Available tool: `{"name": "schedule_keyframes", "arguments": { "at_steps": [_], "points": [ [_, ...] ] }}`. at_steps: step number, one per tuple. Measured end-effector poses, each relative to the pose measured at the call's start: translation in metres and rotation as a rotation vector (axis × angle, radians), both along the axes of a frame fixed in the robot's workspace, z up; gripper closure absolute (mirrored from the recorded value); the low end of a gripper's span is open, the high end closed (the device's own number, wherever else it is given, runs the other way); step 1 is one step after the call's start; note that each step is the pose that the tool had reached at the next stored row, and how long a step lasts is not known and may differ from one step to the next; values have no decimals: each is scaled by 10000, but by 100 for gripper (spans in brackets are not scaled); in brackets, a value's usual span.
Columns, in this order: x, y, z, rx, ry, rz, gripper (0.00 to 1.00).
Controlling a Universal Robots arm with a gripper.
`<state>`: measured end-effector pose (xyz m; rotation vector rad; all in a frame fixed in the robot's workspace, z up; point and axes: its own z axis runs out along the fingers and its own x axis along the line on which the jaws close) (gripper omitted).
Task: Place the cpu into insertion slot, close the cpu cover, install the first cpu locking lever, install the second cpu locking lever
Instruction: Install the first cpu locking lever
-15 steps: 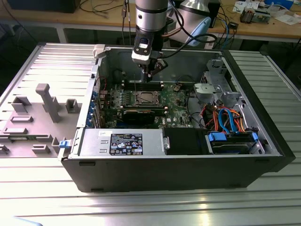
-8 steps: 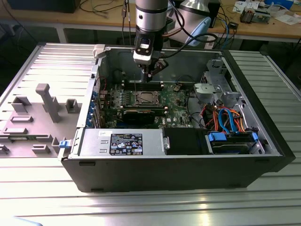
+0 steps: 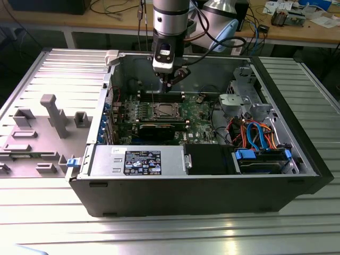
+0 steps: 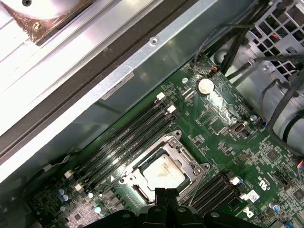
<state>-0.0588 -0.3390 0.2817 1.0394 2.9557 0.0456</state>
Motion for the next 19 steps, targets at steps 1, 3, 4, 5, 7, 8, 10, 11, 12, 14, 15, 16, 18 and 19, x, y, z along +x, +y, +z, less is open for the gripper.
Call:
{"name": "schedule_keyframes", "arguments": {
  "at_steps": [1, 3, 4, 5, 7, 8, 10, 11, 12, 14, 15, 16, 18, 19],
  "points": [
    [0, -1, -1, -1, 1, 267, 89],
    [-1, -1, -3, -2, 1, 538, 89],
    [-1, 0, -5, 0, 0, 683, 89],
    [-4, -1, -7, -2, 1, 904, 89],
    [-5, 0, -9, -1, 1, 1183, 89],
    [-5, 0, -10, -1, 1, 1356, 89],
    [-5, 0, -12, -1, 0, 1664, 89],
    [-5, 0, -13, -1, 1, 1808, 89],
    [-5, 0, -15, -1, 1, 2022, 89],
    [-5, 0, -17, -2, 1, 2525, 89],
    [-5, 0, -18, -1, 1, 2608, 89],
    [-5, 0, -19, -1, 1, 2721, 89],
    [-6, 0, -21, -1, 1, 2924, 89],
    [-7, 0, -21, 0, 1, 3034, 89]
  ]
}}
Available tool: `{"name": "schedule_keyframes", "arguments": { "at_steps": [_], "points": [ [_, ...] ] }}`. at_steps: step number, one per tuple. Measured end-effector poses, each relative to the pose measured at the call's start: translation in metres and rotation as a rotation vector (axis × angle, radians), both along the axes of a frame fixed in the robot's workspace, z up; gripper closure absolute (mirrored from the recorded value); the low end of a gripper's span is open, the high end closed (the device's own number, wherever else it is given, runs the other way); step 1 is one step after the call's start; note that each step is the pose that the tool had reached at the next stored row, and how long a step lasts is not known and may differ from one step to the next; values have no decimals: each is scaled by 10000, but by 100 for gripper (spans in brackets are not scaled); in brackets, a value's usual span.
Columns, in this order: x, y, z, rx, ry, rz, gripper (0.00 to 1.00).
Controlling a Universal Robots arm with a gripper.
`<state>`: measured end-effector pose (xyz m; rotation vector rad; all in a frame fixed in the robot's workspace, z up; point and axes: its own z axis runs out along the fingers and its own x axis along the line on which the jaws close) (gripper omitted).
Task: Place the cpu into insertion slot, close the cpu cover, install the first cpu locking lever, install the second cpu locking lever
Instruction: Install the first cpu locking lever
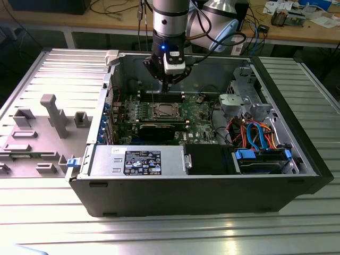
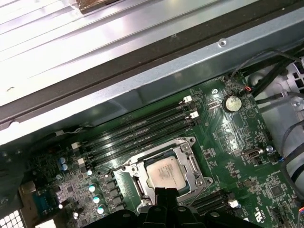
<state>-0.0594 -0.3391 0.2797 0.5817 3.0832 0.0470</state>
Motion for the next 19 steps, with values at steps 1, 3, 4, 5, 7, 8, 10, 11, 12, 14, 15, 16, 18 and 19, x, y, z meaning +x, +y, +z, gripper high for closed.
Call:
{"name": "schedule_keyframes", "arguments": {
  "at_steps": [1, 3, 4, 5, 7, 8, 10, 11, 12, 14, 15, 16, 18, 19],
  "points": [
    [0, 0, 0, 0, 0, 77, 89],
    [-1, 0, 0, 0, 0, 175, 89],
    [0, 0, 0, 0, 0, 204, 89],
    [-1, 0, 0, 0, 0, 232, 89],
    [0, 0, 0, 1, 0, 242, 89],
    [0, 0, -1, 9, 0, 243, 89],
    [0, 0, -1, 18, 0, 243, 89],
    [0, 0, 0, 17, 0, 243, 89],
    [0, 0, -1, 18, 0, 244, 89],
    [0, 0, -1, 17, -1, 252, 89],
    [0, 0, 0, 18, 0, 259, 89],
    [-1, -1, -1, 19, -1, 268, 89],
    [-4, -2, -1, 18, -1, 291, 89],
    [-4, -2, -1, 18, 0, 303, 89]
  ]
}}
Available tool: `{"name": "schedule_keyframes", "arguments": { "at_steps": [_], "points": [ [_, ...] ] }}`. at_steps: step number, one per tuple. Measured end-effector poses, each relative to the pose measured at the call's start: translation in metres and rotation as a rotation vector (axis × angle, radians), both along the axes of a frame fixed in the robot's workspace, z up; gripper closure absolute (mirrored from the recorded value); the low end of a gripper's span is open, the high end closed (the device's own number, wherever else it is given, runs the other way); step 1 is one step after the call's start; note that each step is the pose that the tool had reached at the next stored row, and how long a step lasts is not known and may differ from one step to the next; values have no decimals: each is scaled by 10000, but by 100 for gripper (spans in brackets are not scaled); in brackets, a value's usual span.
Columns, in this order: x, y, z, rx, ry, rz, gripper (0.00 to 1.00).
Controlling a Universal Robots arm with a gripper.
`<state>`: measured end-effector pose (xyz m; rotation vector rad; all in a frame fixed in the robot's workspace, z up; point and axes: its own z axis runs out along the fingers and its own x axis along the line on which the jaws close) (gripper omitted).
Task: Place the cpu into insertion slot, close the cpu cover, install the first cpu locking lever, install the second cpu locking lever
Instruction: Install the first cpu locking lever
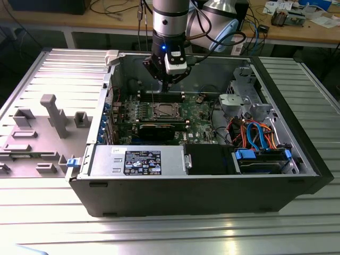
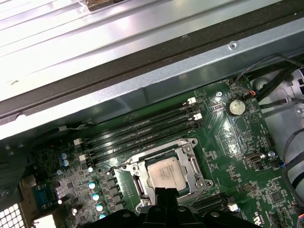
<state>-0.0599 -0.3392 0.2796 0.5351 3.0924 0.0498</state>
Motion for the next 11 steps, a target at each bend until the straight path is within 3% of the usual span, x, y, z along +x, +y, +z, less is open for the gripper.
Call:
{"name": "schedule_keyframes", "arguments": {
  "at_steps": [11],
  "points": [
    [-2, 0, 0, 0, 0, 97, 89]
  ]
}}
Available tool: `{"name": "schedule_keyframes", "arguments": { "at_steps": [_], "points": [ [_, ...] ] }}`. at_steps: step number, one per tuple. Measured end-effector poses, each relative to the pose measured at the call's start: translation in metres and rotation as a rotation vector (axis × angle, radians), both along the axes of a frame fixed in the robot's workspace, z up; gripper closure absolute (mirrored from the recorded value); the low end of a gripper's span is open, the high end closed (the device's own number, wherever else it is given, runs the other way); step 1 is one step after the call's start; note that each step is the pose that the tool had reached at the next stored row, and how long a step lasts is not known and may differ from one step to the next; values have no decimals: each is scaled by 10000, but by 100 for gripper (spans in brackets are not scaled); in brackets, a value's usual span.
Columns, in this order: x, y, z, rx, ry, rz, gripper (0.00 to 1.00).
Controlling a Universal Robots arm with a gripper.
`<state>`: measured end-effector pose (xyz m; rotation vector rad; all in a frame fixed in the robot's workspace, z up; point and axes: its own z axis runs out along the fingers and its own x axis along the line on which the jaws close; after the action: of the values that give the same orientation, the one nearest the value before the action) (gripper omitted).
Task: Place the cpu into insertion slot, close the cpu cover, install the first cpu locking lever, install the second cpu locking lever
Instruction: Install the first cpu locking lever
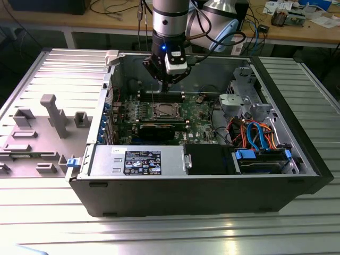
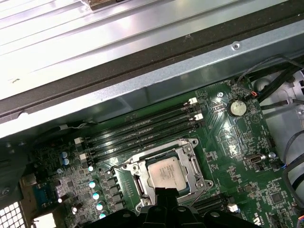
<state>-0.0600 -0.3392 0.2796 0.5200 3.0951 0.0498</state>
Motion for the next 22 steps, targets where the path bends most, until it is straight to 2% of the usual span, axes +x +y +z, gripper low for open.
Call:
{"name": "schedule_keyframes", "arguments": {
  "at_steps": [22],
  "points": [
    [-5, -1, 0, 0, -1, 163, 89]
  ]
}}
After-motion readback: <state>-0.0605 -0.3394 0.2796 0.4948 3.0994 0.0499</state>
